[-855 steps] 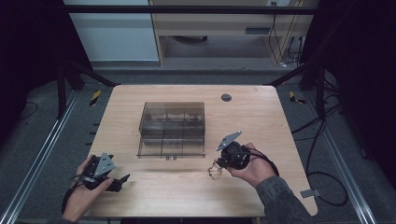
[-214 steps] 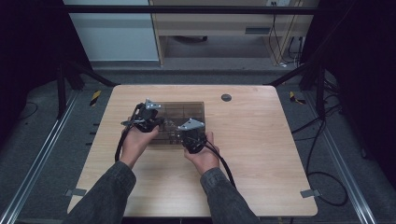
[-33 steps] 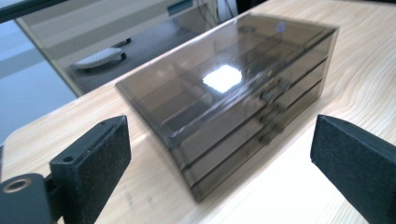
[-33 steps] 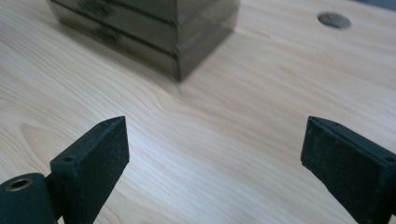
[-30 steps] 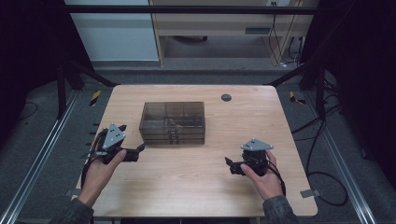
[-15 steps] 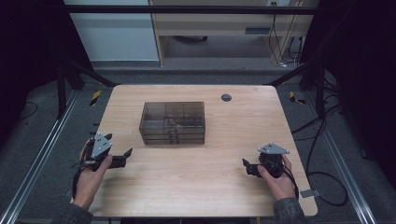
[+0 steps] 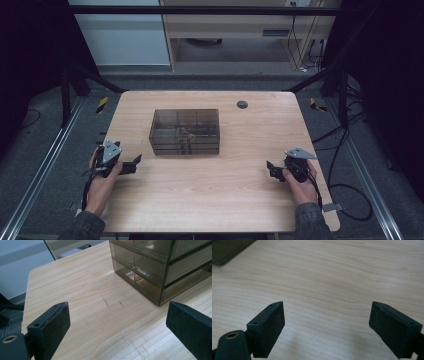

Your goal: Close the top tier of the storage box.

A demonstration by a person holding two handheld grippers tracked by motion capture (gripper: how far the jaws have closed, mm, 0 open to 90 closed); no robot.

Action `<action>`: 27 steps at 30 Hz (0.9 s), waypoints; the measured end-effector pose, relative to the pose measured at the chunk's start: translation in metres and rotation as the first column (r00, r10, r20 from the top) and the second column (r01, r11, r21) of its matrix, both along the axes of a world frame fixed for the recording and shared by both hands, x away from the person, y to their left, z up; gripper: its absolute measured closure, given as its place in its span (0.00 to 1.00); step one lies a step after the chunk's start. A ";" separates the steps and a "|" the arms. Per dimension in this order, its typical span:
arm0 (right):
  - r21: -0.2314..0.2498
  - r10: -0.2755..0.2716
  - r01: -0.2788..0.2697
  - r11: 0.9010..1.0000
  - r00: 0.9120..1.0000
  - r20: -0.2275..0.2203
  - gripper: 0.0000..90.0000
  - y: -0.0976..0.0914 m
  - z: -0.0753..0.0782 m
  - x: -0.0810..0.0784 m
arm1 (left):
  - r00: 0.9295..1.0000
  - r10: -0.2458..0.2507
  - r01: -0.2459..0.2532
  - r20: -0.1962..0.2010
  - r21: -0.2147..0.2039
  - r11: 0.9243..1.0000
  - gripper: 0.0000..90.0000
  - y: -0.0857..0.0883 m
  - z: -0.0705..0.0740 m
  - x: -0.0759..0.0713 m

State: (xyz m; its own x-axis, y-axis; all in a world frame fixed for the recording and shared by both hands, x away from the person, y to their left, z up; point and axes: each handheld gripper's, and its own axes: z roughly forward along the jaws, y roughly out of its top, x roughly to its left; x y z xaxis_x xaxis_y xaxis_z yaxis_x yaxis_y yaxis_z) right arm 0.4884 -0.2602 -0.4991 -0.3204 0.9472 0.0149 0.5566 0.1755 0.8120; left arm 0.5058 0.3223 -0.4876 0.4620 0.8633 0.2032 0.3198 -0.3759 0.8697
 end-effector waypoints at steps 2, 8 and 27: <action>0.011 -0.017 0.017 1.000 1.000 0.004 0.15 -0.002 -0.001 0.003 | 1.000 0.002 -0.002 -0.004 -0.008 1.000 0.06 0.000 -0.003 0.002; 0.011 -0.050 0.050 0.999 0.999 -0.005 0.11 -0.006 -0.006 0.006 | 1.000 -0.004 0.004 -0.015 -0.027 1.000 0.06 0.000 -0.009 0.003; -0.030 -0.045 0.045 0.999 0.999 0.008 0.07 -0.002 -0.009 -0.001 | 0.998 0.045 -0.048 -0.042 -0.083 0.995 0.06 0.005 -0.013 0.003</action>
